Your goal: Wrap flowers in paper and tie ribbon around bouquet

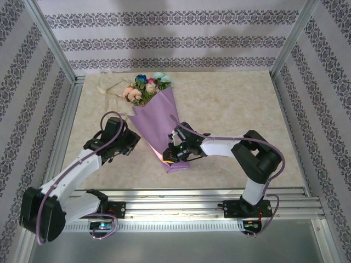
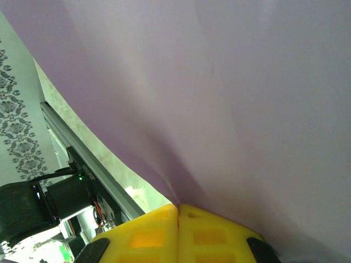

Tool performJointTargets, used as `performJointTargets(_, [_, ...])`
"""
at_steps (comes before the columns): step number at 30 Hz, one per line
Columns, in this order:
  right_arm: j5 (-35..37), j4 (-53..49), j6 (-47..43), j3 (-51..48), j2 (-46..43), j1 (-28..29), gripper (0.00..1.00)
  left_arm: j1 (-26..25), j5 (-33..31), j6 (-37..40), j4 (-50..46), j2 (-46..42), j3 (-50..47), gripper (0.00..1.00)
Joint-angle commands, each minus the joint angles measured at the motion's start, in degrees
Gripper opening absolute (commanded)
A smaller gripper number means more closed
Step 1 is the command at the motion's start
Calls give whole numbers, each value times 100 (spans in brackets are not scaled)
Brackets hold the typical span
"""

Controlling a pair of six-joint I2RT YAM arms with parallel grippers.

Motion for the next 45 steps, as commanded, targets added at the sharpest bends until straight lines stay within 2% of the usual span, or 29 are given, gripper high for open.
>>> performJointTargets(1, [-92, 114, -110, 149, 174, 62, 0, 40, -101, 22, -324, 116, 215, 22])
performJointTargets(6, [-101, 92, -123, 155, 285, 88, 0, 6, 857, -94, 1154, 1755, 791, 29])
performJointTargets(11, [-83, 57, -144, 139, 323, 89, 0, -69, 1058, -73, 1545, 2794, 1472, 29])
performJointTargets(14, [-65, 54, -136, 106, 321, 92, 0, -164, 1068, -56, 1329, 3107, 1796, 29])
performJointTargets(20, [-78, 49, -137, 97, 339, 88, 0, -292, 1278, -252, 1776, 3671, 1486, 28])
performJointTargets(21, [-93, 41, -157, 108, 330, 92, 1, -293, 1272, -222, 1773, 3764, 1446, 28])
performJointTargets(22, [-105, 16, -172, 125, 307, 89, 7, -293, 1223, -109, 1707, 3854, 1421, 28])
performJointTargets(26, [-33, -358, -386, 250, -175, 2, 34, -293, 944, 327, 1282, 4074, 1324, 25])
performJointTargets(29, [82, -687, -515, 208, -778, -360, 45, -306, 952, 410, 1406, 4209, 1147, 24])
performJointTargets(33, [125, -851, -727, -224, -1451, -1212, 49, -311, 852, 440, 1366, 4174, 1078, 24])
performJointTargets(37, [-22, -885, -1253, -359, -1302, -1912, 50, -311, 797, 501, 1230, 4150, 1069, 24])
performJointTargets(41, [-125, -1178, -2169, 175, -604, -2039, 49, -311, 813, 528, 1247, 4157, 1052, 24])
performJointTargets(45, [-182, -1536, -2698, 678, 5, -2005, 48, -311, 788, 580, 1182, 4161, 1100, 23])
